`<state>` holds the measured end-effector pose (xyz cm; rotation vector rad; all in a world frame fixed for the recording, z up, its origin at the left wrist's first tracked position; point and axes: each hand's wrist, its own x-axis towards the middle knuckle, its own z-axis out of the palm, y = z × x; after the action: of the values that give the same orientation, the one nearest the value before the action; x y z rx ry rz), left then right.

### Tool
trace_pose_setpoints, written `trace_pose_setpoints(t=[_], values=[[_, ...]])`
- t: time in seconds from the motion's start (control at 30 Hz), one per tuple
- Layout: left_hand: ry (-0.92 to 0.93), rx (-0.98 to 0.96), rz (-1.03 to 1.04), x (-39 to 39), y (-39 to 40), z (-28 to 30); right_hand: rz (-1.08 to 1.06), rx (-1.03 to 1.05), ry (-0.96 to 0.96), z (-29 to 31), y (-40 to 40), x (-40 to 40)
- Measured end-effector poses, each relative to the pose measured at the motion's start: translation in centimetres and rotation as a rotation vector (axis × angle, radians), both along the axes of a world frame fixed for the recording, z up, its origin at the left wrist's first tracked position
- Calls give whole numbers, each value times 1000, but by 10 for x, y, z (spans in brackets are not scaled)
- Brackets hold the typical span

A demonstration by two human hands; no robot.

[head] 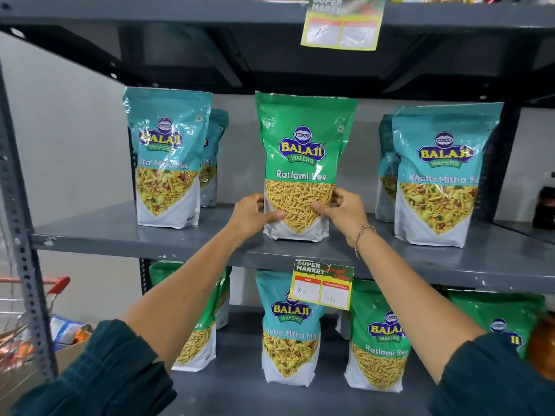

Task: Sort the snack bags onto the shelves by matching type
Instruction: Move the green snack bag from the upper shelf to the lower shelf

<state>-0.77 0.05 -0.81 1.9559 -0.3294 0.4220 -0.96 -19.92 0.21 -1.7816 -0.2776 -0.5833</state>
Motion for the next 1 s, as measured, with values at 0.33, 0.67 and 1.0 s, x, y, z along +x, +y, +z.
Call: trace_pose_setpoints(t=[0.33,0.67,1.0], values=[[-145,121,7,-100,39,-1,14,21,-34,3,34,-103],[-139,135,5,-176,72,-66,-23,11,-82,-53,64,-191],[95,3,27,-186,95,-173,9,29,94,-167,89,-189]])
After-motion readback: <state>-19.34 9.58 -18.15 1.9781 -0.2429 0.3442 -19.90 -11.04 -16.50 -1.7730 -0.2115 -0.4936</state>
